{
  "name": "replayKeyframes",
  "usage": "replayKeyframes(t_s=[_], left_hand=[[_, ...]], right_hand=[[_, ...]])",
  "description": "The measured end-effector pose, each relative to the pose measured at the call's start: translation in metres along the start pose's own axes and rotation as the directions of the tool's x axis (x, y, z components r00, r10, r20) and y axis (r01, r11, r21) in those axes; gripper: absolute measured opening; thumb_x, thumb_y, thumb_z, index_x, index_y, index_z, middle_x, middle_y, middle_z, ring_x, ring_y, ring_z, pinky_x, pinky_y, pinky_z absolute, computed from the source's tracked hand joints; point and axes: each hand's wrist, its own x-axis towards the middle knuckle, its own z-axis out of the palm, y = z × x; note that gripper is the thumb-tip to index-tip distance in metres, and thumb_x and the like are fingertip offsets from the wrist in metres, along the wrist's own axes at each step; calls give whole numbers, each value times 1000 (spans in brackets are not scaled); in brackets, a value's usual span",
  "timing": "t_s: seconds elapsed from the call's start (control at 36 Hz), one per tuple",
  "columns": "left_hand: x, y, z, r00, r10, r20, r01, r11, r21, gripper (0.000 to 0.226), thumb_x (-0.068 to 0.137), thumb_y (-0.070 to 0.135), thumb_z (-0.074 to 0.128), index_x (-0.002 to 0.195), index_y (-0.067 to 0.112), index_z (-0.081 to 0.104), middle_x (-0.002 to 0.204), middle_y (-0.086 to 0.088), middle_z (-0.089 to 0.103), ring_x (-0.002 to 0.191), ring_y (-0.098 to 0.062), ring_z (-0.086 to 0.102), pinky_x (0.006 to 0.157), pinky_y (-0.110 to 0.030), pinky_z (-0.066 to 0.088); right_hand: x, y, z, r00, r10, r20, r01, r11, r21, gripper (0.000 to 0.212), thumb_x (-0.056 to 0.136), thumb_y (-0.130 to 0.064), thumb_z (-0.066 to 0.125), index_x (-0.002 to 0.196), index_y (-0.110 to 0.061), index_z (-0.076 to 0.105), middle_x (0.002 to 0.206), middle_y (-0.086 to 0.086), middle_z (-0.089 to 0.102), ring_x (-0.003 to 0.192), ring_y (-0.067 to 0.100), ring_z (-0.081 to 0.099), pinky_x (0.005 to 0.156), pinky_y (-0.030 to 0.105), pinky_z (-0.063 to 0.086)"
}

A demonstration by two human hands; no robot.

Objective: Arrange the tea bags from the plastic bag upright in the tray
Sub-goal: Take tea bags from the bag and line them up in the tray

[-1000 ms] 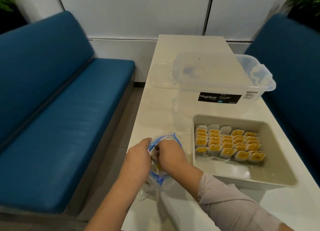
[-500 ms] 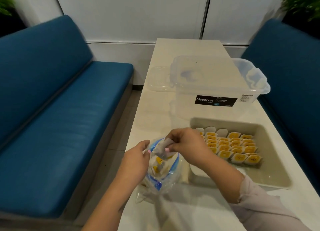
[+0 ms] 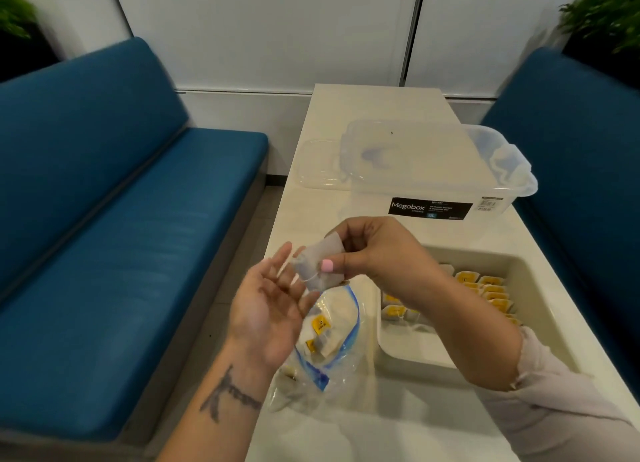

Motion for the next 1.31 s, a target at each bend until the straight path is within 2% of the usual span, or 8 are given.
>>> replayKeyframes(t_s=[0.14, 0.28, 0.39, 0.53, 0.78, 1.03, 1.17, 1.31], left_hand=[[-4, -10, 7, 963, -192, 188, 213, 972, -99, 58, 95, 42, 36, 109, -4, 68, 113, -24, 66, 93, -35, 67, 89, -61, 46], [-5, -17, 10, 957, -249, 152, 272, 950, -155, 54, 94, 40, 40, 98, -3, 72, 104, -22, 69, 82, -34, 71, 83, -56, 53], [-3, -19, 11, 959, -264, 108, 281, 939, -197, 46, 95, 38, 41, 113, 1, 63, 107, -22, 68, 85, -34, 70, 83, -53, 50], [2, -23, 9, 957, -250, 146, 278, 934, -225, 44, 96, 37, 39, 114, 5, 63, 104, -17, 70, 84, -33, 71, 74, -59, 53], [4, -25, 9, 937, -285, 203, 317, 937, -147, 50, 93, 38, 42, 90, 2, 76, 102, -16, 71, 82, -30, 71, 74, -55, 54], [7, -26, 11, 939, -285, 194, 315, 937, -147, 41, 96, 37, 42, 104, 5, 68, 105, -18, 70, 89, -32, 70, 78, -61, 49], [5, -26, 12, 937, -273, 219, 313, 934, -174, 48, 96, 34, 43, 87, 1, 76, 102, -21, 70, 84, -35, 71, 74, -62, 48], [6, -28, 12, 932, -272, 239, 320, 928, -193, 47, 92, 37, 42, 98, 3, 74, 112, -20, 67, 90, -36, 70, 78, -62, 46]], right_hand=[[-1, -4, 9, 995, 59, 82, -44, 983, -179, 23, 71, -4, 79, 90, -11, 67, 71, 3, 67, 63, 16, 63, 61, 35, 56], [-1, 1, 13, 995, 86, 52, -56, 908, -416, 27, 73, -12, 80, 94, -24, 66, 84, -3, 69, 78, 17, 69, 61, 39, 60], [-2, 3, 10, 999, 38, -11, -39, 901, -433, 24, 80, -17, 75, 101, -25, 65, 89, -12, 63, 82, 10, 65, 62, 29, 60], [-2, 2, 2, 999, 10, -52, -33, 879, -475, 20, 90, -10, 61, 95, -29, 68, 85, -17, 63, 57, -5, 59, 49, 6, 42], [-1, -2, 5, 992, 110, 55, -63, 834, -547, 35, 83, -20, 72, 116, -28, 64, 93, -8, 61, 79, 16, 67, 65, 36, 61], [9, -3, -1, 998, 24, -52, -47, 861, -506, 16, 79, -18, 74, 70, -31, 67, 72, -9, 69, 49, 0, 61, 67, 27, 56], [9, -5, -5, 999, -20, -44, 1, 917, -399, 20, 78, -8, 73, 68, -25, 69, 72, -1, 69, 64, 22, 68, 62, 39, 59], [8, -10, -9, 996, -89, -30, 74, 943, -323, 25, 80, -3, 71, 67, -25, 67, 74, -2, 66, 59, 19, 62, 57, 35, 56]])
